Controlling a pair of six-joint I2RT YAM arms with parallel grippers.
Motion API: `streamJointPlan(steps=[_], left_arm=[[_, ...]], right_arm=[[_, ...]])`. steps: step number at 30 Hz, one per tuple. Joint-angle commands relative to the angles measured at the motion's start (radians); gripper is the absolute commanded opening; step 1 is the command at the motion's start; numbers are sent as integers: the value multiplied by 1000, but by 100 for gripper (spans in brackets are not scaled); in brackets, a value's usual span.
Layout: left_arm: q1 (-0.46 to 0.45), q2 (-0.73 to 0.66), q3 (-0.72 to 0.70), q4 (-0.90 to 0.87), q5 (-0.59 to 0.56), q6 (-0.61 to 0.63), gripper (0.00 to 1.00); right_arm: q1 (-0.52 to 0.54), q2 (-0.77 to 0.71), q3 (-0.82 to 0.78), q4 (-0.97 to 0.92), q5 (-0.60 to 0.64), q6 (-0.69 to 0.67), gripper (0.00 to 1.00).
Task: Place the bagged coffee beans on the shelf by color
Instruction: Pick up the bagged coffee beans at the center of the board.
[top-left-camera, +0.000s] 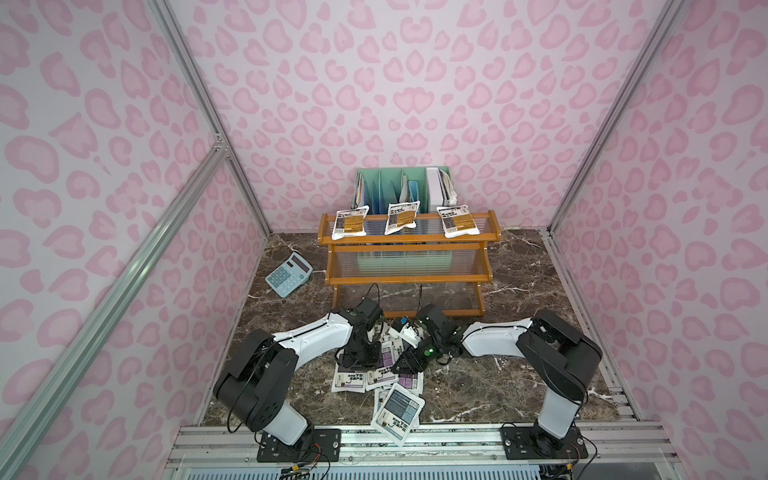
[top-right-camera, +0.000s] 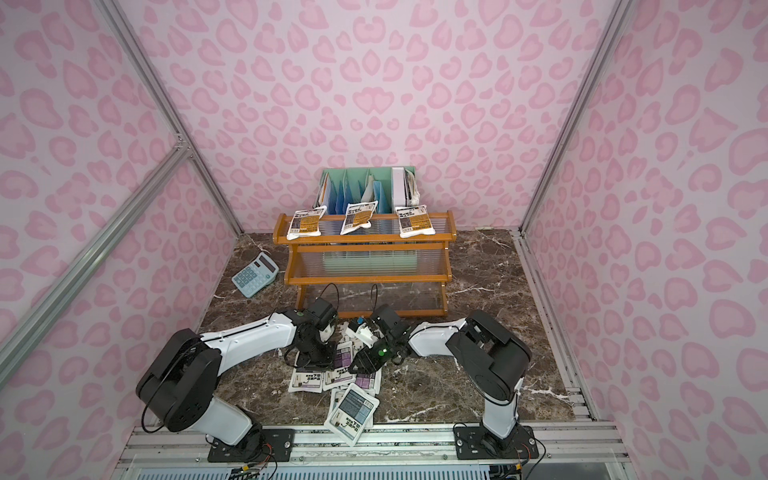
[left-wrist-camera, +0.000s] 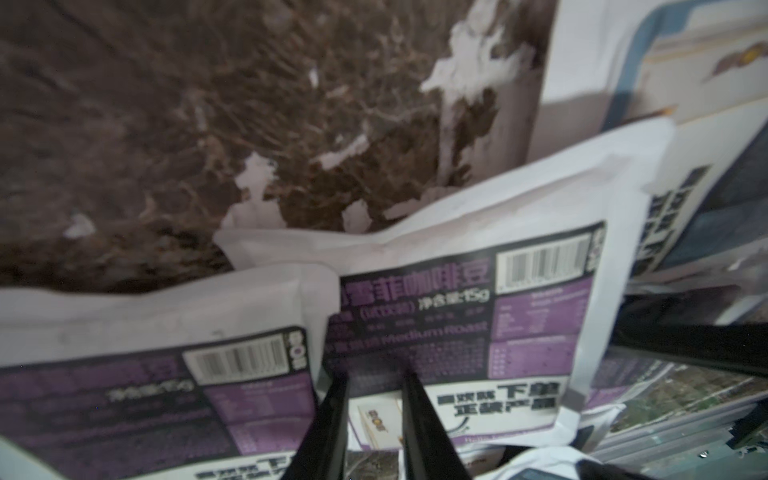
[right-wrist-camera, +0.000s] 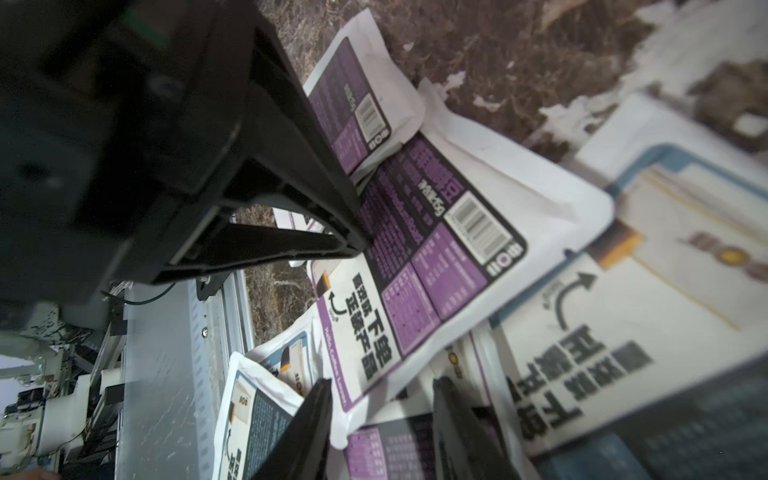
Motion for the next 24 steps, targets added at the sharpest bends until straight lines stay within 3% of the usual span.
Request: streamJointPlan(steps=[1, 3, 6, 8, 11, 16, 24], left_arm=[[-6, 15, -3, 1, 6, 1, 27], [-6, 14, -4, 6, 8, 0, 27], [-6, 4, -3, 11, 2, -7, 27], [-6, -10, 8, -1, -25, -18, 28], [5, -72, 27, -23, -91, -55, 32], [55, -262, 46, 14, -81, -96, 43], [175, -443, 46, 62, 90, -35, 47]], right_arm=[[12, 31, 17, -14, -20, -29, 41], [18, 43, 29, -5, -34, -38, 36], [14, 49, 32, 21, -37, -28, 11], [6, 34, 23, 26, -27, -16, 0], [-14, -35, -29, 57, -6, -4, 0], [-64, -172, -77, 12, -8, -11, 0], [-150, -343, -28, -61, -17, -10, 0]])
